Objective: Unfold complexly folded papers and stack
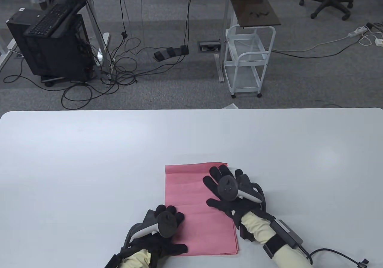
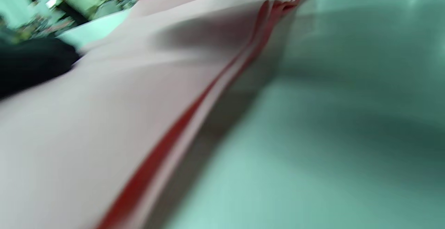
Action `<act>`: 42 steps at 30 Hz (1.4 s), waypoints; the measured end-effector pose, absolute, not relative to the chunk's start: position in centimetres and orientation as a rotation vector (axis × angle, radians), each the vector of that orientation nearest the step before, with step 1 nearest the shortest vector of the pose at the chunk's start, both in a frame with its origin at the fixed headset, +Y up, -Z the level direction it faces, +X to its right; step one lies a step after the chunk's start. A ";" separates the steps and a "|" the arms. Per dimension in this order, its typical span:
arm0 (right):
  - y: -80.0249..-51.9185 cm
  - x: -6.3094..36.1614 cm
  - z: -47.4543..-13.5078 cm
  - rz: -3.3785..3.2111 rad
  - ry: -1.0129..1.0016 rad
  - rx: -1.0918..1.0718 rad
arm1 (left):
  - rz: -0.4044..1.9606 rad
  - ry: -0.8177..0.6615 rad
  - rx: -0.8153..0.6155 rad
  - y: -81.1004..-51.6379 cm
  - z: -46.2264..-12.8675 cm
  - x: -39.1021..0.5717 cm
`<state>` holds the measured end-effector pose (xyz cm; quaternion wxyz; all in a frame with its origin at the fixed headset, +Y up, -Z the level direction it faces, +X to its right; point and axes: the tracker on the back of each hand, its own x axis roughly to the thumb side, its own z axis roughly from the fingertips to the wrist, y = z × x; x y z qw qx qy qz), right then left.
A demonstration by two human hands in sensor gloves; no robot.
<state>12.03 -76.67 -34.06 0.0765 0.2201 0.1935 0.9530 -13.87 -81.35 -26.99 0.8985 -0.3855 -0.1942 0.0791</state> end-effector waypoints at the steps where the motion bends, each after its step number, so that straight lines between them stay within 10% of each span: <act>1: -77.0 12.3 -32.6 2.829 0.671 0.694 | 0.164 -0.402 -0.798 -81.4 -27.0 -13.9; 6: -79.1 13.5 -28.9 2.712 0.986 0.711 | 0.164 -0.402 -0.798 -81.4 -27.0 -13.9; 25: -80.7 14.4 -28.7 2.614 1.002 0.652 | 0.084 -0.537 -0.724 -80.1 -26.2 -6.8; 42: -80.7 14.4 -28.7 2.608 1.020 0.648 | 0.130 -0.325 -0.775 -79.6 -26.6 -16.4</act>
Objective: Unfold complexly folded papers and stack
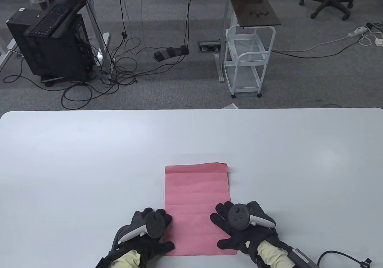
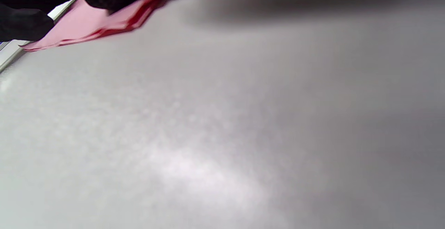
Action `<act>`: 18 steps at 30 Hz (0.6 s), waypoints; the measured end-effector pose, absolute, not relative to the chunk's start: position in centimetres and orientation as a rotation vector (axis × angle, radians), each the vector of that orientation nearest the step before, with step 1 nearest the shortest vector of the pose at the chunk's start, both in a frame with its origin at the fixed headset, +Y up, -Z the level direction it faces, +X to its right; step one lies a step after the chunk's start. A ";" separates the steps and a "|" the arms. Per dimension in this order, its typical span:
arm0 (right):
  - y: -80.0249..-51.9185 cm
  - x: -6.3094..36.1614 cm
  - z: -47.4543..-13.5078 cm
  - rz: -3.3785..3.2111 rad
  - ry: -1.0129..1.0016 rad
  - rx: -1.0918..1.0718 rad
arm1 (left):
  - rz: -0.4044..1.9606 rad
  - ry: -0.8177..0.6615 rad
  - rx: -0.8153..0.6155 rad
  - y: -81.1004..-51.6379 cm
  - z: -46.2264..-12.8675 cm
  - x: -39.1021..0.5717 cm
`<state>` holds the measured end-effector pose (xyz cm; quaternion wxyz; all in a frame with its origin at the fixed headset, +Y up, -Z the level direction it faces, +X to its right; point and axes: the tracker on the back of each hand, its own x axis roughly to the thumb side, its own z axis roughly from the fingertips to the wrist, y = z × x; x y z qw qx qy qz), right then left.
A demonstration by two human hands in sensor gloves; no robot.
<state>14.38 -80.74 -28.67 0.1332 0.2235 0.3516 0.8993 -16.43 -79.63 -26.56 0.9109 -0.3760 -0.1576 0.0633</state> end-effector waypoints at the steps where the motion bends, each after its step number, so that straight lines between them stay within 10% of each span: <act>1: -80.7 14.4 -28.7 2.608 1.021 0.648 | 0.107 -0.333 -0.758 -79.3 -26.6 -16.1; 10: -80.8 14.4 -28.7 2.599 1.035 0.648 | 0.045 -0.587 -0.750 -78.8 -27.5 -8.6; 18: -80.8 14.4 -28.7 2.597 1.038 0.650 | 0.171 -0.285 -0.725 -80.3 -33.4 -12.4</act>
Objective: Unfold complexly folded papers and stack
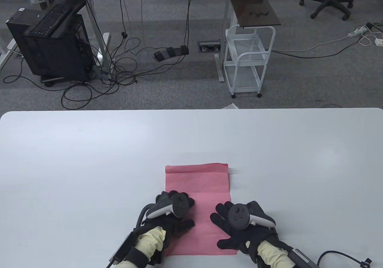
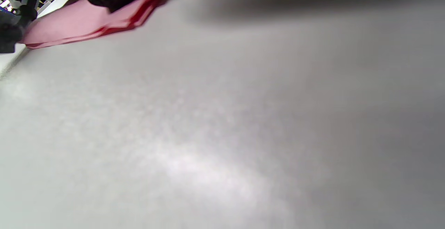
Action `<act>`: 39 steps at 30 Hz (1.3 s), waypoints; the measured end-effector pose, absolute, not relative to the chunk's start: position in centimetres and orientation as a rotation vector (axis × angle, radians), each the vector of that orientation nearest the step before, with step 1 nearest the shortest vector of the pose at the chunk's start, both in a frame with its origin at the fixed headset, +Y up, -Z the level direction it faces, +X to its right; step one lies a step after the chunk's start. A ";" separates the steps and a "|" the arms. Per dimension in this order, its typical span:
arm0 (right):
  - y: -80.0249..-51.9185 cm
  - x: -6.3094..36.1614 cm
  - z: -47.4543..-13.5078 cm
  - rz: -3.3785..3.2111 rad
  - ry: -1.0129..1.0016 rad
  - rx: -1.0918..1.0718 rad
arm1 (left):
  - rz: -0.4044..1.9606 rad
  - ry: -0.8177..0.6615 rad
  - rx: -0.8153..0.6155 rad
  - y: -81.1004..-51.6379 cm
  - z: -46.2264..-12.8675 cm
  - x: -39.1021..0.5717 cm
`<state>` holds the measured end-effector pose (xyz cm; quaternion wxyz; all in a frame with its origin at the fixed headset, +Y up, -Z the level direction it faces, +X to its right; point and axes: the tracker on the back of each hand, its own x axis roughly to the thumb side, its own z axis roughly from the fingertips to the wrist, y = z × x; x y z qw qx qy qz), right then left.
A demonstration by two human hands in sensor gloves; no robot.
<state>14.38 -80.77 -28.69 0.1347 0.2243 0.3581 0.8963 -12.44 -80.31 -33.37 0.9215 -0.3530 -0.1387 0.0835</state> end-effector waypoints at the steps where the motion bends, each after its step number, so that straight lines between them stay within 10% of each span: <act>1: -80.8 14.4 -28.7 2.596 1.039 0.650 | 0.201 -0.222 -0.718 -80.4 -33.9 -13.7; 11: -80.8 14.4 -28.7 2.596 1.046 0.650 | 0.181 -0.162 -0.668 -78.9 -34.4 -15.2; 21: -80.8 14.3 -28.7 2.588 1.055 0.652 | 0.027 -0.523 -0.695 -78.6 -33.2 -7.8; 39: -80.9 14.3 -28.7 2.590 1.064 0.652 | 0.202 -0.080 -0.749 -80.3 -43.2 -11.3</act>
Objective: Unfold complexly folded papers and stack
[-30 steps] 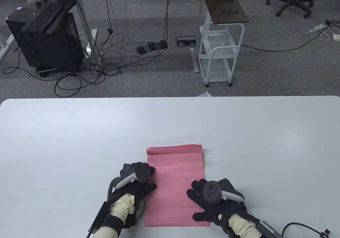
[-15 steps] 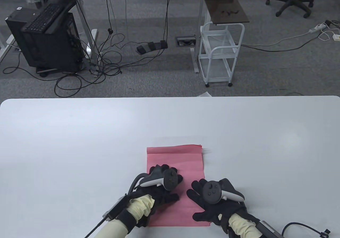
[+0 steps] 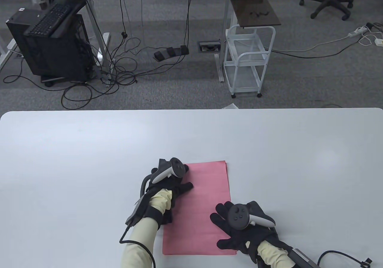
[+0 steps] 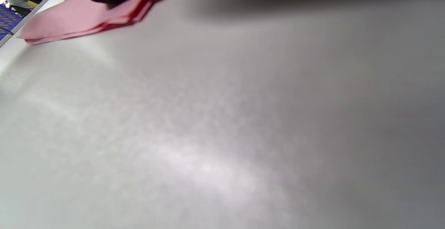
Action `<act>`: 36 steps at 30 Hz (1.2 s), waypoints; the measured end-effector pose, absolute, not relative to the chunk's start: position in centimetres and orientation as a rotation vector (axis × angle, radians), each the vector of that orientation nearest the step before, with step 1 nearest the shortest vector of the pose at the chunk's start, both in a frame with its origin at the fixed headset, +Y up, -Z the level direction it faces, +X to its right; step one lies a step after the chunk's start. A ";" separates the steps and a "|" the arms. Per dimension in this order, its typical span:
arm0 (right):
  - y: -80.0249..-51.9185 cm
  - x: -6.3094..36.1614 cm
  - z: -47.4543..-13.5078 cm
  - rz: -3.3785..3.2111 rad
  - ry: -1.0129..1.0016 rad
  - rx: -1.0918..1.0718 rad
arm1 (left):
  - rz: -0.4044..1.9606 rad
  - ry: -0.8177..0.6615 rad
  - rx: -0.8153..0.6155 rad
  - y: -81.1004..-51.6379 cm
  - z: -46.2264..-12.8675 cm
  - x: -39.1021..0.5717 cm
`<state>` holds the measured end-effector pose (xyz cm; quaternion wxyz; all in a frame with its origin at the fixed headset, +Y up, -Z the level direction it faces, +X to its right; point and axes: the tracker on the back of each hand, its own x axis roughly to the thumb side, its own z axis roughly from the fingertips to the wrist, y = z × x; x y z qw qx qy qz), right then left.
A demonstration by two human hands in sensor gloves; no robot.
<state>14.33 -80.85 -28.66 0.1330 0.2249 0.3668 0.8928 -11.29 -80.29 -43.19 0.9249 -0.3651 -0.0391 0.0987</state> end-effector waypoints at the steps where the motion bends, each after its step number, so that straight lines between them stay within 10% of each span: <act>1: -80.9 14.3 -28.7 2.589 1.065 0.652 | 0.218 -0.082 -0.739 -80.3 -43.1 -11.3; 9: -79.5 14.5 -28.9 2.501 0.909 0.583 | 0.206 -0.139 -0.555 -76.7 -41.7 -11.3; 16: -73.9 14.2 -29.0 2.521 0.504 0.431 | 0.297 -0.294 -0.343 -70.0 -32.1 -11.2; 25: -74.0 11.3 -25.8 2.677 0.421 0.431 | 0.327 -0.238 -0.166 -73.0 -23.7 -11.3; 36: -75.7 11.1 -26.3 2.584 0.558 0.424 | 0.353 -0.270 -0.262 -73.5 -24.7 -11.4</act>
